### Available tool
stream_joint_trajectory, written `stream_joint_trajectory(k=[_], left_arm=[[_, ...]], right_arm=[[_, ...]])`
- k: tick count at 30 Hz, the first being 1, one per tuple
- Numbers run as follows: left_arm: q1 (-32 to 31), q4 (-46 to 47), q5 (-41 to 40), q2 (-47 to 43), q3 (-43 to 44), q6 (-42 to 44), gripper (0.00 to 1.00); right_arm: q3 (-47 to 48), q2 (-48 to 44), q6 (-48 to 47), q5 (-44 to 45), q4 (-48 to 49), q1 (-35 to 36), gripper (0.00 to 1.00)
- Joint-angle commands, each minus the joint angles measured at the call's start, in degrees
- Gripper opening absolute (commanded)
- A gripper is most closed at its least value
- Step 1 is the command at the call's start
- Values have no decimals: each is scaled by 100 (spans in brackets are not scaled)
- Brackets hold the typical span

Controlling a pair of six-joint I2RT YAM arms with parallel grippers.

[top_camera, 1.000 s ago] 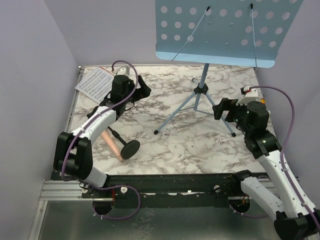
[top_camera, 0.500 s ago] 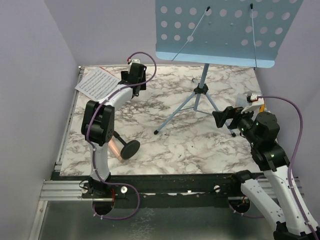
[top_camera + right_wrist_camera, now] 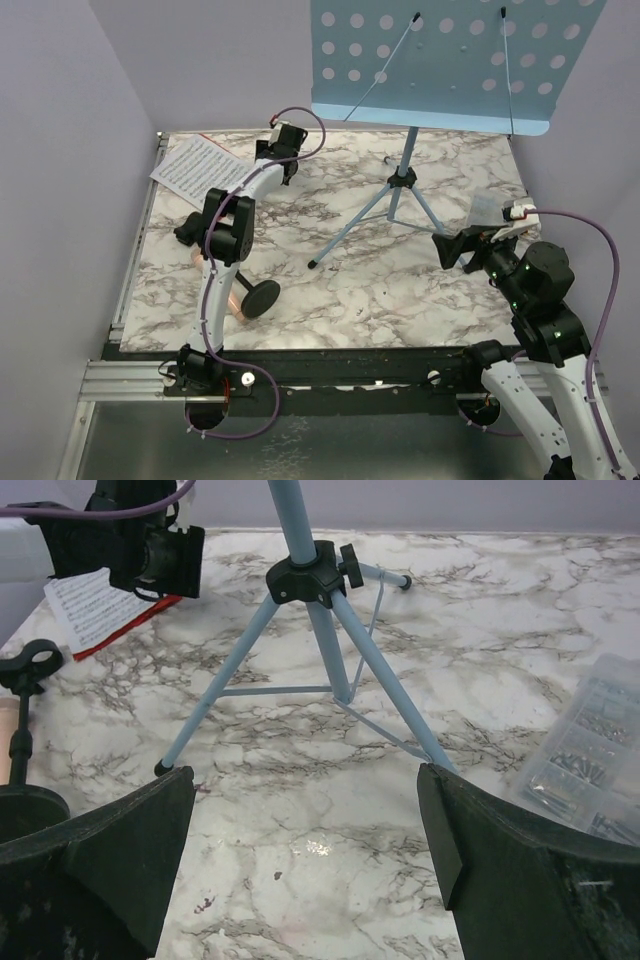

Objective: Set up the instrument practice props

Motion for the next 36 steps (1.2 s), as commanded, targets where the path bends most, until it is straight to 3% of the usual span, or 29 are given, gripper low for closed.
stream_joint_trajectory(k=[1, 18, 21, 22, 29, 36], left_arm=[[27, -376, -307, 325, 374, 153, 61], [338, -512, 201, 545, 654, -20, 32], [330, -577, 193, 484, 650, -10, 18], [313, -597, 227, 397, 573, -45, 13], [142, -636, 202, -843, -397, -197, 2], [62, -767, 816, -2560, -1646, -525, 0]], right_arm=[[119, -14, -179, -1, -85, -28, 99], [-16, 244, -69, -262, 50, -28, 99], [17, 304, -23, -328, 88, -28, 100], [35, 329, -8, -370, 88, -28, 100], [173, 571, 146, -647, 140, -28, 99], [95, 753, 578, -991, 325, -28, 100]])
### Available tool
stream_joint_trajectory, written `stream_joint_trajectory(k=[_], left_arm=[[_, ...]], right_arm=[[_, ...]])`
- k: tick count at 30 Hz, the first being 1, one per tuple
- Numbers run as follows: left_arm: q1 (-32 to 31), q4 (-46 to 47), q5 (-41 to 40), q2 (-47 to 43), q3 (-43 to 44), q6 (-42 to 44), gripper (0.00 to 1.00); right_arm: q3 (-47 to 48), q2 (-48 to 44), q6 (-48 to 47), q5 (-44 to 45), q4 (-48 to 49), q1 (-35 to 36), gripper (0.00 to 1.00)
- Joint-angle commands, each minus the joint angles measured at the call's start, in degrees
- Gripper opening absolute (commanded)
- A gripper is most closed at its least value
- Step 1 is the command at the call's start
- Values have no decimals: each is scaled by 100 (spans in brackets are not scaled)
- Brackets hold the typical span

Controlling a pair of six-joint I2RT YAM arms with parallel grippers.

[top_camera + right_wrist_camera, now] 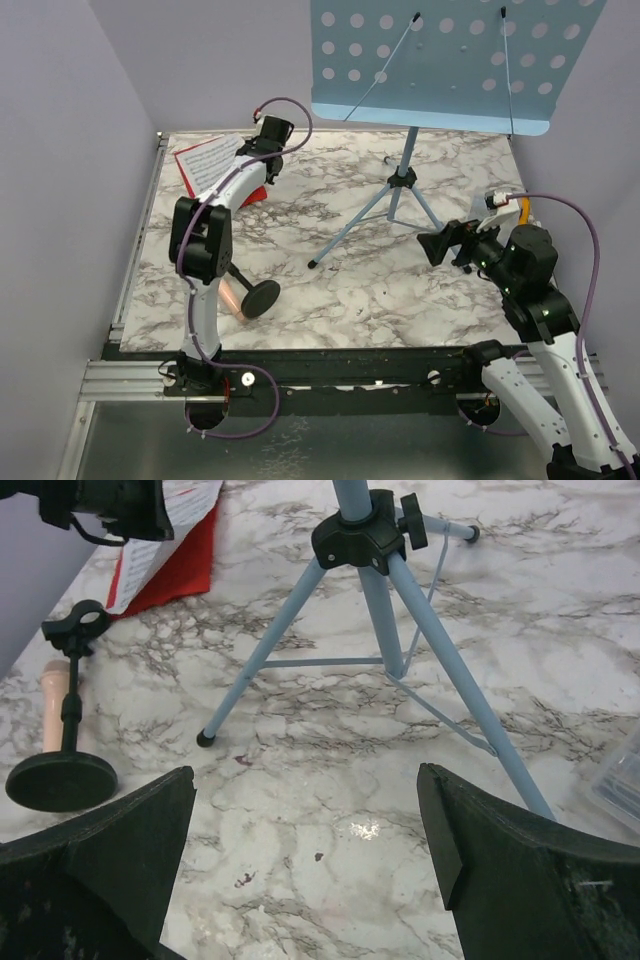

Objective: Set up the instrument practice props

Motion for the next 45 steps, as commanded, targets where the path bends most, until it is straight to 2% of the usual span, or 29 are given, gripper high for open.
stream_joint_trajectory(k=[1, 5, 12, 15, 18, 24, 30, 34, 38, 45], left_arm=[[-73, -64, 640, -1429, -672, -408, 0], [-82, -255, 1537, -2338, -1405, -818, 0], [-238, -280, 3771, -4103, -3030, -1453, 0], [-561, 68, 4431, -4968, -3788, -1770, 0], [-1155, 490, 4924, -5670, -4533, -2026, 0], [-2493, 1815, 4871, -6577, -5909, -2969, 0], [-3432, 2497, 4573, -6213, -6282, -3088, 0], [-3808, 2676, 4407, -5861, -6310, -3120, 0], [-4071, 2863, 4403, -5608, -6373, -3207, 0], [-4350, 3061, 4345, -5351, -6426, -3232, 0]], right_arm=[[87, 131, 425, -395, 212, -28, 99], [105, 327, 1110, -721, 363, -33, 99], [-275, 668, 2909, -959, 802, -28, 99], [-575, 978, 3757, -1299, 1068, -28, 99], [-857, 1391, 4502, -1965, 1598, -21, 99], [-1144, 1694, 5065, -2063, 2020, 73, 100], [-1444, 2355, 5328, -2181, 2321, 461, 99], [-1566, 2644, 5431, -1854, 2379, 832, 99], [-1859, 2809, 5664, -1571, 2949, 1224, 97], [-1342, 3469, 4770, -1321, 2570, 1567, 94]])
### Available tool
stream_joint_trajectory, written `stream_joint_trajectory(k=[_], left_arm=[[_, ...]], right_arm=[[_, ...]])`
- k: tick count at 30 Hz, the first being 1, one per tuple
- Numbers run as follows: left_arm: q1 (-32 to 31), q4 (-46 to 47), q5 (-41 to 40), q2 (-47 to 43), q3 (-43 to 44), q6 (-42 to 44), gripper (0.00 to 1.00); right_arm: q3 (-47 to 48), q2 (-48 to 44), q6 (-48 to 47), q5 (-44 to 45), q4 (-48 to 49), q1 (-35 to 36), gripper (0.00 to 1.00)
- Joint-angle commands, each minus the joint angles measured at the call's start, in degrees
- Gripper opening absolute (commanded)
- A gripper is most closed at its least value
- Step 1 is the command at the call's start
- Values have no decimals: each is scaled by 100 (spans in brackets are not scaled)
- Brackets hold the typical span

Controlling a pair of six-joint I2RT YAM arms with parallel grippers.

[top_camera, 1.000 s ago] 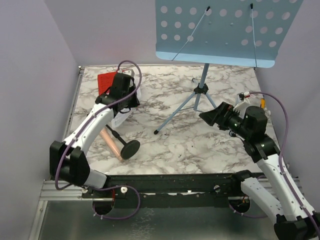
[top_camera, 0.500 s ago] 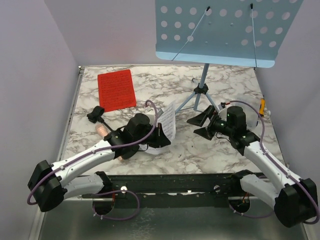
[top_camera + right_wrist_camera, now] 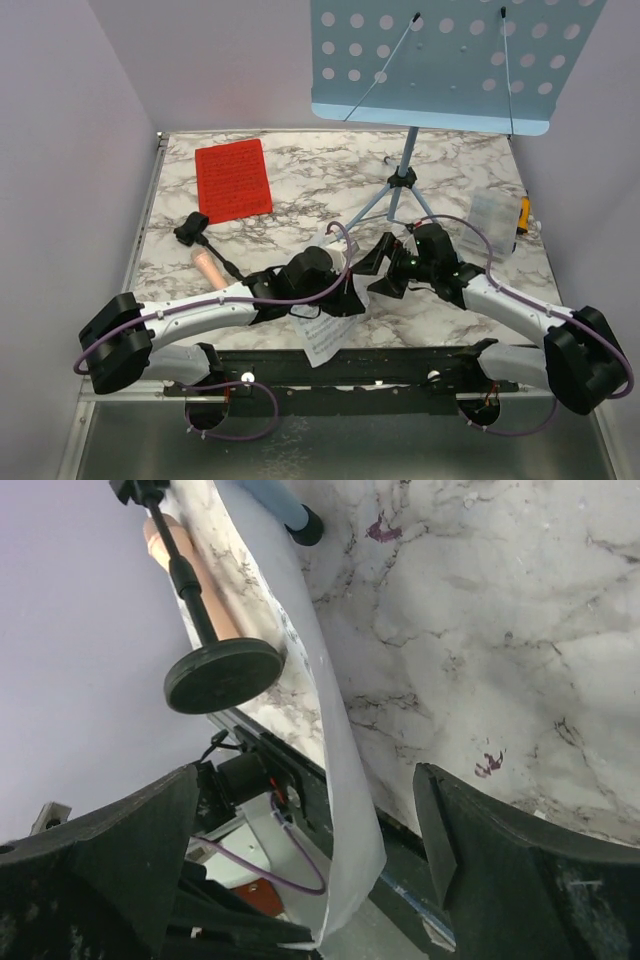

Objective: Set up the instrument practice props

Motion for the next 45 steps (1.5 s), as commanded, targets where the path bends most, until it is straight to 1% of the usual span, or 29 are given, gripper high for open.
stream_joint_trajectory(k=[1, 4, 8, 11, 12, 14, 16, 22, 24, 26, 27, 28, 29, 30, 32, 33, 34, 35, 36, 38, 39, 42, 44, 45], left_arm=[[-131, 307, -176, 89, -108, -65, 0], [-153, 318, -198, 128, -146, -19, 0], [-212, 320, -135, 283, -133, -12, 0], [-292, 326, -133, 383, -87, 14, 0], [-310, 326, -134, 418, -80, 27, 0], [-351, 321, -148, 445, -65, 41, 0], [-380, 326, -168, 442, -66, 41, 0], [-441, 317, -215, 410, -49, 32, 0], [-460, 317, -203, 385, -47, 32, 0], [-470, 312, -220, 344, -49, 32, 2], [-470, 302, -234, 320, -43, 16, 7], [-466, 292, -240, 295, -34, 2, 17], [-470, 242, -243, 271, 2, 13, 26], [-470, 202, -238, 221, 31, 35, 36], [-470, 133, -281, 35, 103, 168, 53], [-468, -28, -349, -83, 146, 228, 60], [-461, -140, -485, -248, 194, 291, 68], [-457, -315, -612, -422, 283, 359, 73], [-444, -489, -783, -574, 381, 454, 76], [-418, -975, -1225, -919, 618, 611, 80], [-407, -1168, -1553, -1095, 759, 642, 82], [-382, -1900, -2881, -1522, 1144, 490, 86], [-373, -2167, -3447, -1833, 1338, 454, 86], [-366, -2224, -3660, -2021, 1378, 449, 87]], right_arm=[[365, 344, -653, 206, -7, 96, 91], [642, 672, -1149, 49, -310, 106, 79], [1239, 1139, -1881, -35, -951, 278, 77], [1401, 1300, -2139, -170, -968, 471, 76], [1382, 1339, -2140, -262, -895, 501, 72], [1317, 1441, -2083, -421, -738, 513, 59], [1255, 1559, -2028, -552, -599, 561, 53], [1326, 1706, -2026, -403, -528, 840, 51], [1299, 1670, -2039, -323, -488, 854, 45], [1257, 1631, -2019, -249, -397, 852, 32], [1235, 1608, -1986, -189, -363, 860, 21], [1211, 1575, -1954, -154, -307, 862, 14], [1154, 1516, -1919, -125, -215, 863, 10], [1108, 1462, -1903, -102, -114, 863, 8], [1090, 1325, -1982, 52, -131, 863, 2], [1122, 1222, -2054, 161, -211, 863, 0], [1175, 1132, -2191, 297, -391, 856, 0], [1211, 999, -2319, 444, -594, 863, 0], [1236, 877, -2479, 630, -736, 863, 0], [1284, 564, -2900, 968, -1044, 862, 0], [1344, 428, -3151, 1100, -1243, 862, 0], [1697, -7, -4108, 1575, -1936, 861, 0], [1906, -300, -4603, 1670, -2199, 862, 0], [2024, -438, -4849, 1557, -2270, 862, 0]])
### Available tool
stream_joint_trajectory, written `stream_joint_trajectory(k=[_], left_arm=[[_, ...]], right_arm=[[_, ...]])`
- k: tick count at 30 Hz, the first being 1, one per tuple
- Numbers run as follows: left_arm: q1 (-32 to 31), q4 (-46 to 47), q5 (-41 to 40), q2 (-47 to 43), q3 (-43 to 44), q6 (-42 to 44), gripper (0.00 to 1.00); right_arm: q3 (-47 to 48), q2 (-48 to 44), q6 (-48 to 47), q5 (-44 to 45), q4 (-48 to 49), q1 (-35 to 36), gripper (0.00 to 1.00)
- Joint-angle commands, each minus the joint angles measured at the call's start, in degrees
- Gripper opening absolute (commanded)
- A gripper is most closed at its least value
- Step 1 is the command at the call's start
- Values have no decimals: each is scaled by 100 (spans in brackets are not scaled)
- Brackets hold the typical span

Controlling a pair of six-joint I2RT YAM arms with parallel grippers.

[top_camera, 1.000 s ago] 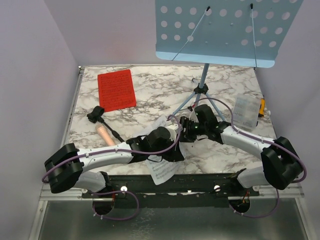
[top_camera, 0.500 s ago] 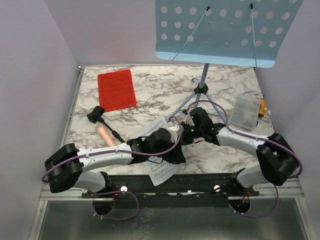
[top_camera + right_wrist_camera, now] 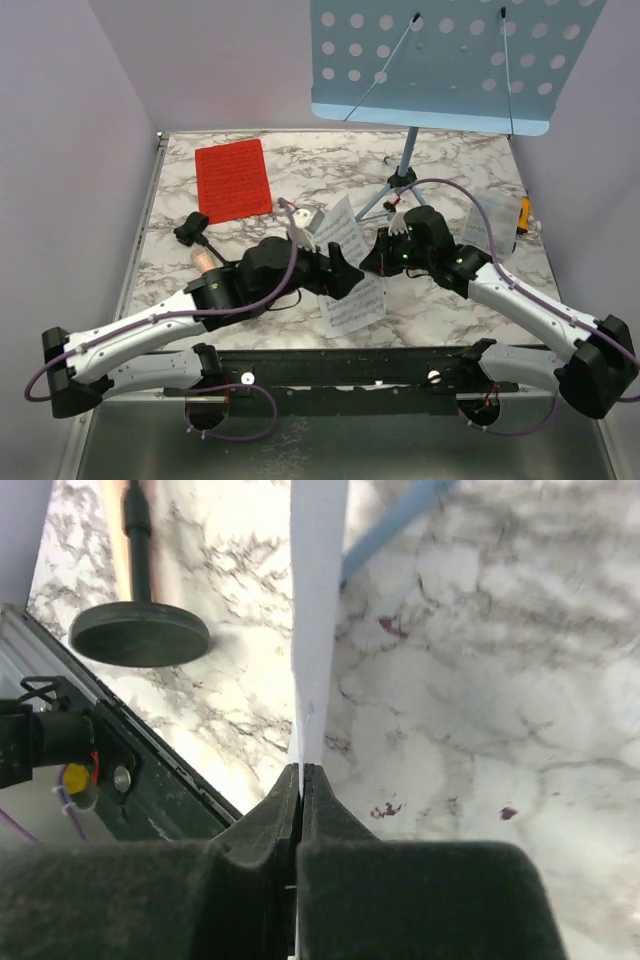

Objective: Set up the instrument practice props

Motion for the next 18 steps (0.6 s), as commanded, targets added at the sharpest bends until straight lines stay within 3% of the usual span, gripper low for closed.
stream_joint_trajectory(k=[1, 6, 9, 12, 18], left_arm=[[50, -942, -1894, -825, 369, 13, 88], [62, -927, -2731, -1704, 173, -153, 94], [62, -917, -2990, -2048, 191, -109, 94], [62, -794, -3245, -2133, 326, 0, 96], [62, -287, -3380, -1373, 1306, 1106, 99]], right_arm=[[626, -669, -1536, 210, -779, 17, 0], [1175, -1215, -2045, -1736, -446, 32, 0], [1815, -1103, -2105, -2062, -348, 32, 0], [2585, -866, -2366, -1442, -465, 28, 0], [4258, -470, -2820, 1373, -291, 33, 0]])
